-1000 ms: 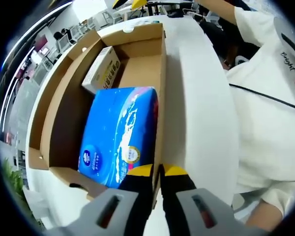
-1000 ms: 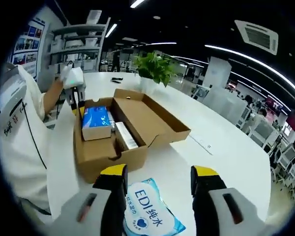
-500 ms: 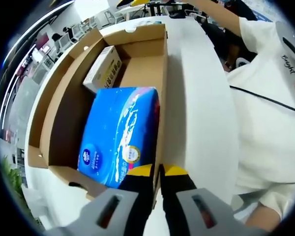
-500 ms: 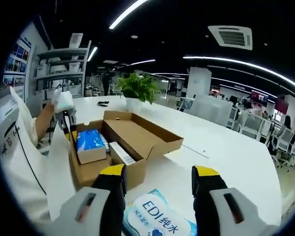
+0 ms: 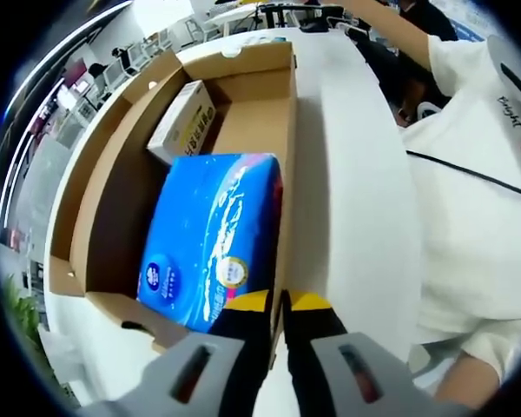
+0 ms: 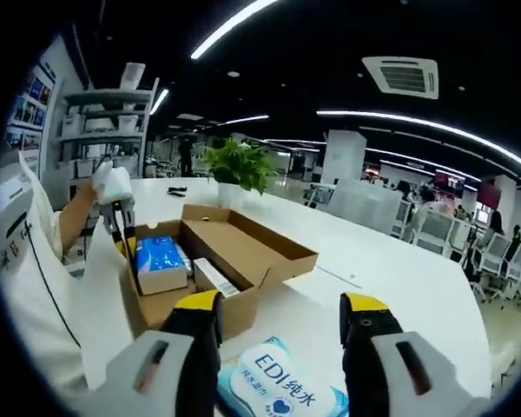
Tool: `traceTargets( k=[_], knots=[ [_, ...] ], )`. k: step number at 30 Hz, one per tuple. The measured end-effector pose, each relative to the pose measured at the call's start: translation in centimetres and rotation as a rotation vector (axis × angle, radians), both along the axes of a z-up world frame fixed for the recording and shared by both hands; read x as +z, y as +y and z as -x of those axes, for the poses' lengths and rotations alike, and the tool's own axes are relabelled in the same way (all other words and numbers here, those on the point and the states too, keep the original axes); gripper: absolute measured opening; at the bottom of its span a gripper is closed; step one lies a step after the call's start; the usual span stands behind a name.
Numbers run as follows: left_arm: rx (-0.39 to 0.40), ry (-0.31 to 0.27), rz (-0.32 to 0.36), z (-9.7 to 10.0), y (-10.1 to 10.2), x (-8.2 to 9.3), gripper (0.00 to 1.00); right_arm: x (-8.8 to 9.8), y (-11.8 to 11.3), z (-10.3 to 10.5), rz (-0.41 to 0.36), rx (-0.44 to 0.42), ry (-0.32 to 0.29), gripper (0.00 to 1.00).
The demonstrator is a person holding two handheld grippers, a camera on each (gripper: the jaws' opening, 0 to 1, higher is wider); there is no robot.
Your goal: Operate the shoe box by opening the lid, removing the specified soft item, and placing it in the target area until the item is outside and the box remains undamaged.
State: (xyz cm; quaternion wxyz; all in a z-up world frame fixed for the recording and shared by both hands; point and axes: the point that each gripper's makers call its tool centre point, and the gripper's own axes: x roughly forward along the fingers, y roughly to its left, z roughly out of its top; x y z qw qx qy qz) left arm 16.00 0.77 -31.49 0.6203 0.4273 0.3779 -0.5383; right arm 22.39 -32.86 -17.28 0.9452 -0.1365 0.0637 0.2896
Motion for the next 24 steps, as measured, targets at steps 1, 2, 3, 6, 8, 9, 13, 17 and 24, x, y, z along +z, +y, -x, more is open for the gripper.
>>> traceTargets(
  k=[1,2,3,6,8,9,13,17,24],
  knots=[
    [-0.002,-0.001,0.003,0.0,0.0,0.0,0.05,-0.2,0.0,0.2,-0.005,-0.006,0.017,0.52],
    [-0.001,0.000,0.004,0.0,0.0,0.0,0.05,-0.3,0.0,0.2,-0.021,-0.018,0.031,0.53],
    [0.002,0.000,0.004,0.0,0.0,0.0,0.05,-0.2,0.1,0.3,-0.036,-0.015,0.039,0.53],
    [0.003,0.000,-0.001,0.0,0.0,0.0,0.05,0.4,0.6,0.6,-0.057,-0.015,0.003,0.51],
    [0.000,0.001,0.000,0.0,0.0,0.0,0.05,0.4,0.9,0.9,-0.066,-0.022,-0.005,0.51],
    [-0.004,0.004,0.000,0.0,0.0,0.0,0.05,0.4,0.4,0.6,-0.094,-0.085,-0.002,0.50],
    [-0.016,-0.005,-0.003,0.1,0.0,0.0,0.05,1.2,2.6,0.6,-0.124,-0.061,-0.075,0.49],
    [-0.016,-0.011,0.010,0.0,0.0,0.1,0.05,1.2,3.5,0.5,-0.105,-0.061,-0.066,0.50],
    [0.006,-0.006,-0.002,0.0,-0.1,0.0,0.05,1.0,3.9,0.7,-0.103,-0.062,-0.075,0.29]
  ],
)
